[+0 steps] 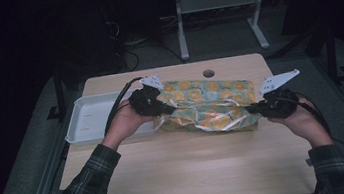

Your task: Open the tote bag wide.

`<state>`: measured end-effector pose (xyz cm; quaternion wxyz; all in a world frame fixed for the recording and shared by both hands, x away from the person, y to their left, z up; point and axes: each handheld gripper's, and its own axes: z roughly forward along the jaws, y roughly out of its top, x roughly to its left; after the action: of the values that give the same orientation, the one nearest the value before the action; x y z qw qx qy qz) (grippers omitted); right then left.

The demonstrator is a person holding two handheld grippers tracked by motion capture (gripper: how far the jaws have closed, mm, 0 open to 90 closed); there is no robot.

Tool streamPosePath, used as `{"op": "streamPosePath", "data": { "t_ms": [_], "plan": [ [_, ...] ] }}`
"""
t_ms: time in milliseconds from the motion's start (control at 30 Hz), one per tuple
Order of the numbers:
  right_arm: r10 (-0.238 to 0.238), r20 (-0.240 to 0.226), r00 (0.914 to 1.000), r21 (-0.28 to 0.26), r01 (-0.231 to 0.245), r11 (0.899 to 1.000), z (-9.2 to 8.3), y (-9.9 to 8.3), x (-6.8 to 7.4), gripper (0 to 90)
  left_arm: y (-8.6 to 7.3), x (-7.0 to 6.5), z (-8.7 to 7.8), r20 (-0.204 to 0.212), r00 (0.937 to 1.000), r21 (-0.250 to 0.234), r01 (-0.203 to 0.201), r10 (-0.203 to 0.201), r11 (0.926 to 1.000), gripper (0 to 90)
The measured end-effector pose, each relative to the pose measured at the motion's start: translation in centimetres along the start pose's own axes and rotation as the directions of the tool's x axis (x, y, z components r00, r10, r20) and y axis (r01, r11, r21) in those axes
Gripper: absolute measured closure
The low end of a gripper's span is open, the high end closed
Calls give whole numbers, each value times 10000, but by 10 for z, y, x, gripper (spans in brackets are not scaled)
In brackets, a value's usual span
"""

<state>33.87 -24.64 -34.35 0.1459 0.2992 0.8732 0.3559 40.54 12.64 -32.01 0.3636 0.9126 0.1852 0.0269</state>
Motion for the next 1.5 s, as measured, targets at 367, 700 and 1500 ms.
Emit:
{"op": "streamPosePath", "data": {
  "t_ms": [367,700,1500],
  "plan": [
    [550,367,9978,443,-566,9974,32,3,-27,889,2,37,34,-517,9947,230,904,-891,9956,887],
    [1195,630,9908,921,-1250,9879,68,0,-45,889,-11,71,67,-824,9742,433,2140,-2099,9759,884],
    [1330,411,9903,1950,-1385,9710,107,-19,-40,883,-33,65,96,-638,9649,1780,2622,-2547,9485,888]
  ]
}}
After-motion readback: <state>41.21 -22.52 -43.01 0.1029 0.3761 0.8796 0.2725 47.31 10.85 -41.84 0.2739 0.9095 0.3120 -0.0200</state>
